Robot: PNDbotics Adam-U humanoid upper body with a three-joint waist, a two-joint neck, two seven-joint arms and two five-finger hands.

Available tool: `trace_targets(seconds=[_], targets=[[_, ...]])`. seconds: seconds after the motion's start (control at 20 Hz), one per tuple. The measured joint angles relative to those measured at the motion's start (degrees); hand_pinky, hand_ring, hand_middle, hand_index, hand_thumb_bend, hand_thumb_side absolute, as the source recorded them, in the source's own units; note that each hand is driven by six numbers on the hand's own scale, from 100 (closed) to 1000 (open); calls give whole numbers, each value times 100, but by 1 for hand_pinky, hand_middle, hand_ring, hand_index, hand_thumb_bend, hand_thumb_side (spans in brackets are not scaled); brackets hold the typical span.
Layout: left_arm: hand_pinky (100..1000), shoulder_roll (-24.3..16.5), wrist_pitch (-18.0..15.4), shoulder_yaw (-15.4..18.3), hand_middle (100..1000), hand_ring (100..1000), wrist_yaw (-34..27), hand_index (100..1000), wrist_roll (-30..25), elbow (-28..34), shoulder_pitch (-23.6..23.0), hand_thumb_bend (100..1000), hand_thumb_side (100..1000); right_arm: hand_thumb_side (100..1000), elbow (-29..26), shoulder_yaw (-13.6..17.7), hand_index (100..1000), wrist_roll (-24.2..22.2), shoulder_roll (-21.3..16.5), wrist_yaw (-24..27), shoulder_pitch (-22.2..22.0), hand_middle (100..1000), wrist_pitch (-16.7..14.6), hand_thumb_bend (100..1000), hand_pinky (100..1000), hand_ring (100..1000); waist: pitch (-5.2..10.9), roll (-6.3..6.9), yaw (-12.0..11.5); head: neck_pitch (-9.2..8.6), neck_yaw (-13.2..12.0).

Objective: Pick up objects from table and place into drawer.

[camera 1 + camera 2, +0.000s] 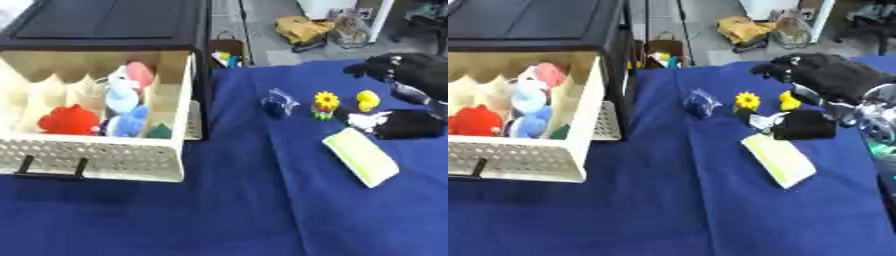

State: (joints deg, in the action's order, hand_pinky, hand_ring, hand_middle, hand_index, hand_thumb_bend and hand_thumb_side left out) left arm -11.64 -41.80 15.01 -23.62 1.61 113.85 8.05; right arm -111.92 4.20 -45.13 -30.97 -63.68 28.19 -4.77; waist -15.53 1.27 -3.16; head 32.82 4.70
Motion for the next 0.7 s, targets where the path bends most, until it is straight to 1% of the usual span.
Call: trace_targets(seconds=[0.1, 0.2, 0.3, 0.45, 0.5, 0.55, 0.7], targets=[[644, 0, 1, 0, 795, 675, 2, 868, 1, 0, 0, 280, 1000, 1000, 46, 41, 1000, -99, 105, -168, -5, 814, 73, 696, 750, 920, 0, 0, 0, -15, 0], [644, 0, 3, 0, 795, 676, 4, 868, 3, 0, 1, 280, 1000, 1000, 142, 44, 1000, -227, 197, -293, -33, 869, 88, 764, 769, 954, -3, -3, 0, -16, 0], [644, 0, 8, 1, 794, 676, 6, 868, 8, 0, 6, 278, 1000, 1000, 283, 44, 1000, -388, 266, -354, -53, 936, 58, 762, 798, 987, -10, -4, 2, -17, 0], [643, 0, 14, 1, 794, 676, 14, 868, 15, 0, 7, 278, 1000, 1000, 431, 108, 1000, -582, 339, -407, -53, 957, 36, 775, 817, 1000, -21, -9, 5, -17, 0], [643, 0, 16, 1, 794, 676, 20, 868, 17, 0, 7, 279, 1000, 1000, 475, 121, 1000, -615, 355, -428, -53, 963, 36, 772, 821, 1000, -21, -12, 6, -18, 0], [643, 0, 20, 1, 793, 676, 23, 868, 21, 0, 7, 280, 1000, 1000, 521, 140, 1000, -637, 364, -445, -53, 987, 31, 778, 830, 1000, -21, -15, 6, -18, 0], [642, 0, 25, 1, 792, 676, 32, 867, 26, 0, 8, 280, 1000, 994, 688, 177, 1000, -668, 396, -539, -54, 1000, 22, 792, 843, 1000, -22, -16, 8, -18, 0]])
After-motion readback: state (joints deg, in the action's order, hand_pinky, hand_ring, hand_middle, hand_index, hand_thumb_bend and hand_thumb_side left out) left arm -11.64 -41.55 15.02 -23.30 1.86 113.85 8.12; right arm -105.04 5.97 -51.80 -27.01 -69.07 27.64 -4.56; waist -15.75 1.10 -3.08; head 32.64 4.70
